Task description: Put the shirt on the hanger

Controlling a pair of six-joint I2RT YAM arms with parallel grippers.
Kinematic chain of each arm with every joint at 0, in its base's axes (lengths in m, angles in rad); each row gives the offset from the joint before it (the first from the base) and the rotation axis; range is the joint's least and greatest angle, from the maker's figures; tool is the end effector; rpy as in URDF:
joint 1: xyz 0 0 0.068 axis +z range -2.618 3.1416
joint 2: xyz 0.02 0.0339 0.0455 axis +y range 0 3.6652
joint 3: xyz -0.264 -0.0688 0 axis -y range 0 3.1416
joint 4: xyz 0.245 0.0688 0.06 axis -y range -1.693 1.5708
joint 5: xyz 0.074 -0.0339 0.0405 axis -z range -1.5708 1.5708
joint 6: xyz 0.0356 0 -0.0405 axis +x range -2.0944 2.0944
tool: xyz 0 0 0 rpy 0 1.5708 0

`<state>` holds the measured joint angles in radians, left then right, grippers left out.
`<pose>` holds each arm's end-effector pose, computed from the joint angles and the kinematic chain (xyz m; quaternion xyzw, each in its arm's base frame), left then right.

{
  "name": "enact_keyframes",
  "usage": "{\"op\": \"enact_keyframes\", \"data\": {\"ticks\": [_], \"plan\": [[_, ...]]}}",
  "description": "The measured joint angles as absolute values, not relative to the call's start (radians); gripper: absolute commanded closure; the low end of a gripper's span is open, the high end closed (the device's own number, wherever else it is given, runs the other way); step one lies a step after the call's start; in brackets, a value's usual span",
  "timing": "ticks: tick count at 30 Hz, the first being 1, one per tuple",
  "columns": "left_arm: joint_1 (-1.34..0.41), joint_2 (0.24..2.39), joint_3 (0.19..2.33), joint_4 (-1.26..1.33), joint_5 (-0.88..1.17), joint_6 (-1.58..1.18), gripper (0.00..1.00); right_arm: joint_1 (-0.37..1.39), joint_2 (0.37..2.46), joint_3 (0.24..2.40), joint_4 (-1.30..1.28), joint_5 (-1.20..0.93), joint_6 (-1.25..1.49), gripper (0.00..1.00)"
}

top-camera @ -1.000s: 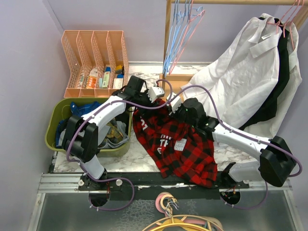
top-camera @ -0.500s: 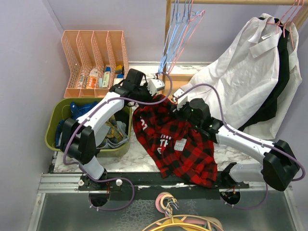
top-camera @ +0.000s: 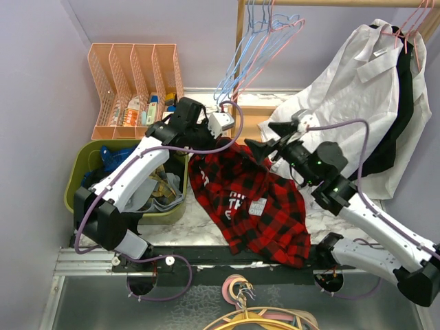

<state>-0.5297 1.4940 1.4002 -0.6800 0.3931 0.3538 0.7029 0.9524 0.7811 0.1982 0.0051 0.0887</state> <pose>0.2742 -0.1764 0.3388 0.4549 0.7847 -0.2127 0.3633 0.1742 0.1473 0.3489 -0.2091 0.6654 0.2746 0.6618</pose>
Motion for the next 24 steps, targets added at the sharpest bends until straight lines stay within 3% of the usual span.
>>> {"op": "enact_keyframes", "data": {"ticks": [5,6,11,16,24], "plan": [[-0.529,1.495,1.4,-0.698,0.394,0.35,1.0,0.703,0.937,0.955,0.18,0.038,0.191,0.54],[-0.53,1.495,1.399,-0.7,0.394,0.35,1.0,0.703,0.956,1.002,0.173,0.069,0.212,0.59],[-0.53,1.495,1.381,-0.701,0.395,0.351,1.0,0.703,1.144,1.282,0.119,0.237,0.258,0.62],[-0.529,1.492,1.36,-0.709,0.395,0.353,1.0,0.695,1.339,1.427,0.105,0.314,0.258,0.78],[-0.504,1.444,1.325,-0.711,0.403,0.354,1.0,0.65,1.489,1.544,0.043,0.4,0.277,0.76]]}}
